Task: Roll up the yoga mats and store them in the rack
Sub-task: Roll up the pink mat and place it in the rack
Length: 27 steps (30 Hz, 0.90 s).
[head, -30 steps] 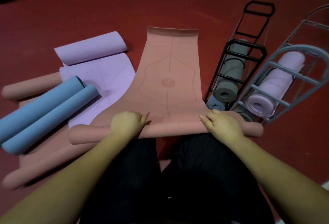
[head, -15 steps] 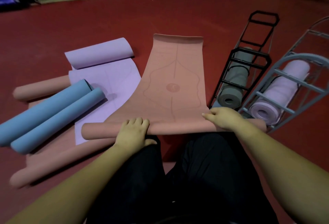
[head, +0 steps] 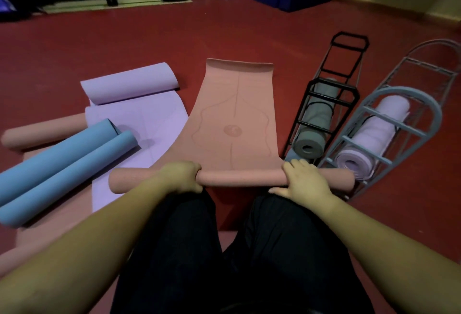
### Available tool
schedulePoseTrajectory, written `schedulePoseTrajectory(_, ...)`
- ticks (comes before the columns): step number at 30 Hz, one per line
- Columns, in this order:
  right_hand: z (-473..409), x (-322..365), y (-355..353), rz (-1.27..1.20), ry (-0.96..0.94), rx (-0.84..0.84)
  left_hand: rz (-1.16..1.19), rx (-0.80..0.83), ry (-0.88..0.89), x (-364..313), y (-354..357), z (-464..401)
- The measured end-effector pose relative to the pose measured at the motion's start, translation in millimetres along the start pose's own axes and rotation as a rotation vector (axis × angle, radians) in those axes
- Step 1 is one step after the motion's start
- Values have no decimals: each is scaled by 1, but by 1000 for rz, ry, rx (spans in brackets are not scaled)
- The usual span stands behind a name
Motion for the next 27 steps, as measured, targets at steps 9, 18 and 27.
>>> schedulePoseTrajectory(9,-12,-18,-25,-196,-142,325,-41,197,60,-6,-29,15)
schedulePoseTrajectory(18,-3,-18,9,-317,-145,336,-11,225,83,0,14,21)
schedulePoseTrajectory(27,10,-7,-9,-217,-206,-18,175,198,115,1,5,17)
Point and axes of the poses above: each hand's wrist, its own z-axis away from the middle knuckle, its own y-axis out of the palm, x = y × z, the point moved 7 cm from there along -z, towards the middle knuckle, and after that the axes turned 12 degrees about -y, right-handed, at the moved point
